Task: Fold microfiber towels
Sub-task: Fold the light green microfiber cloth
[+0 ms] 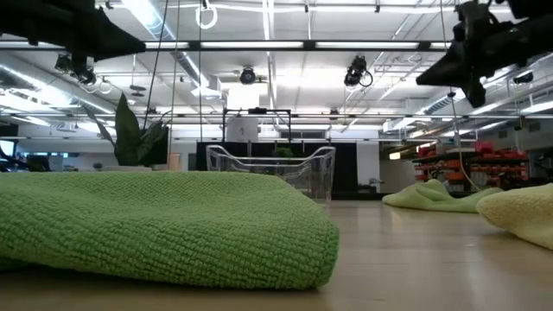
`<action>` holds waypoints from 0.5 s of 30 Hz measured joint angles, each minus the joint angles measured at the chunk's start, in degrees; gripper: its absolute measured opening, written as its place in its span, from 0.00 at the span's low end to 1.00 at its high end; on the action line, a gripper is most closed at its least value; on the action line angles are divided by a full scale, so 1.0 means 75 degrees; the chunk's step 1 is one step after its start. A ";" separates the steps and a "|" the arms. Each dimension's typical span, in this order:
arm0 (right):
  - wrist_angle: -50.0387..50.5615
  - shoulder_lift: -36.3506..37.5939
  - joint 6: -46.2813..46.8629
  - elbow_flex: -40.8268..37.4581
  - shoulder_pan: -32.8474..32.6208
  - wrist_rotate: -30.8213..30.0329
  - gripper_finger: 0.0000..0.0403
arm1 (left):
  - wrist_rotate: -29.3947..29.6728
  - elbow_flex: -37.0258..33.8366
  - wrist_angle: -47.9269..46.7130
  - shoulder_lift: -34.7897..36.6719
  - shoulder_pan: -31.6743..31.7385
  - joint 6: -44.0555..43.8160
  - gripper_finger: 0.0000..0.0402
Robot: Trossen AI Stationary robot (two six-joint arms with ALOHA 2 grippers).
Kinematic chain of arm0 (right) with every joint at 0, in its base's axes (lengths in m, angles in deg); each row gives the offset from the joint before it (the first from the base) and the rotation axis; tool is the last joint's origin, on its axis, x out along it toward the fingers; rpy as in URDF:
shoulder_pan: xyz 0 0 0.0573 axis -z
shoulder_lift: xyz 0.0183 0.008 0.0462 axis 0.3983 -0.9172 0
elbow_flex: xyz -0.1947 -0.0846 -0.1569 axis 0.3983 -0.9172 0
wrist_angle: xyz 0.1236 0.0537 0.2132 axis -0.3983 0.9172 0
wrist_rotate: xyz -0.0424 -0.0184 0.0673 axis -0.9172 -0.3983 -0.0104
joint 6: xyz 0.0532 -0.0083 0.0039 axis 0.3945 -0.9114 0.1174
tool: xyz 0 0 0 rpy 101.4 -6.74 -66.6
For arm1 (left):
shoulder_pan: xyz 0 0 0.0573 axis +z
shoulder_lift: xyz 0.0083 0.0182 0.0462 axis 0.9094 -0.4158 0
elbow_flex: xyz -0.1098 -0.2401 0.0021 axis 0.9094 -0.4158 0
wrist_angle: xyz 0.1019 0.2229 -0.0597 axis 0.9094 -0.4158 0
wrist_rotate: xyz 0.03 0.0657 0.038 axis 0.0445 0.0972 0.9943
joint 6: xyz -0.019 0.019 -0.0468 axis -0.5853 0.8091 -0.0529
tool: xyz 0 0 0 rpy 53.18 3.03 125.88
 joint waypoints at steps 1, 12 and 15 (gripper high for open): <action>0.0342 -0.0265 -0.0008 0.0258 0.0000 -0.0131 0.03 | -0.0085 0.0000 -0.0199 -0.0060 0.0111 -0.0241 0.10; 0.2661 -0.3480 -0.0925 0.2515 0.0332 -0.0941 0.16 | -0.1719 -0.0003 -0.1219 -0.0869 0.1149 -0.1787 0.12; 0.2661 -0.4108 -0.1051 0.2554 0.0818 -0.0820 0.21 | -0.1907 -0.0003 -0.1191 -0.1053 0.1229 -0.1789 0.14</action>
